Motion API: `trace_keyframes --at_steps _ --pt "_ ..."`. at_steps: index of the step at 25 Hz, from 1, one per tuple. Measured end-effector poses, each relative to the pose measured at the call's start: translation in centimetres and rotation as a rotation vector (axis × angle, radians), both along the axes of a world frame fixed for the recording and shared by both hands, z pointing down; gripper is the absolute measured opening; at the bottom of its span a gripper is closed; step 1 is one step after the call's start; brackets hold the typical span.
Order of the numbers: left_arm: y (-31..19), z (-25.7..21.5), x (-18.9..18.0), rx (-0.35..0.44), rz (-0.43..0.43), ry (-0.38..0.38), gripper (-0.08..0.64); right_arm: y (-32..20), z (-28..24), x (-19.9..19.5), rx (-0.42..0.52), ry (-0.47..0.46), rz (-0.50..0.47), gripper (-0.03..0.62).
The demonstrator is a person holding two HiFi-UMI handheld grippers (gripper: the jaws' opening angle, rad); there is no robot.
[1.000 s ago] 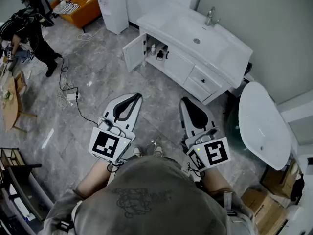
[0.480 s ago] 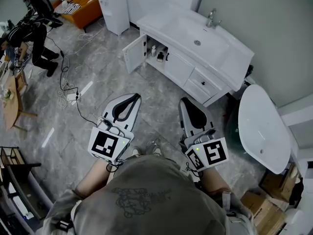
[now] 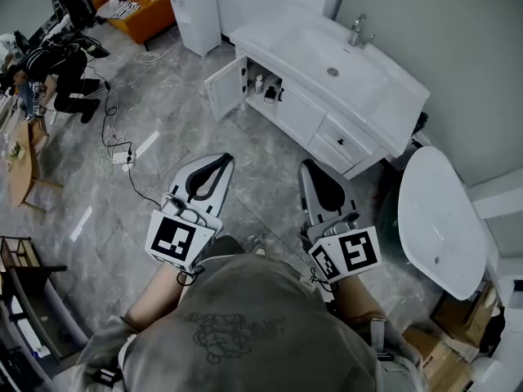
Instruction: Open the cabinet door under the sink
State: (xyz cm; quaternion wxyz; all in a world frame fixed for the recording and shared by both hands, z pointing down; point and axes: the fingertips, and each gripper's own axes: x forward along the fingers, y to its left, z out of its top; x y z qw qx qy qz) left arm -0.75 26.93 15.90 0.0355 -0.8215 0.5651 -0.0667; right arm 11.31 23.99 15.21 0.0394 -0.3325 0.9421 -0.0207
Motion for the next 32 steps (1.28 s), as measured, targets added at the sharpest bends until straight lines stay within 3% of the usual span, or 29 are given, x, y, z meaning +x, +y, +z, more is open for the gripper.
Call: trace_keyframes --at_steps 14,27,32 --pt "-5.5 1.7 -2.5 -0.026 -0.015 0.021 0.026 -5.8 2.5 -0.4 -0.038 0.034 0.042 0.035" --pt "-15.5 3.1 -7.8 -0.079 0.037 0.013 0.026 -15.1 4.2 -6.0 -0.084 0.057 0.078 0.035" --pt "-20.6 3.5 -10.4 -0.089 0.061 0.019 0.026 -19.5 4.8 -8.3 -0.101 0.087 0.135 0.036"
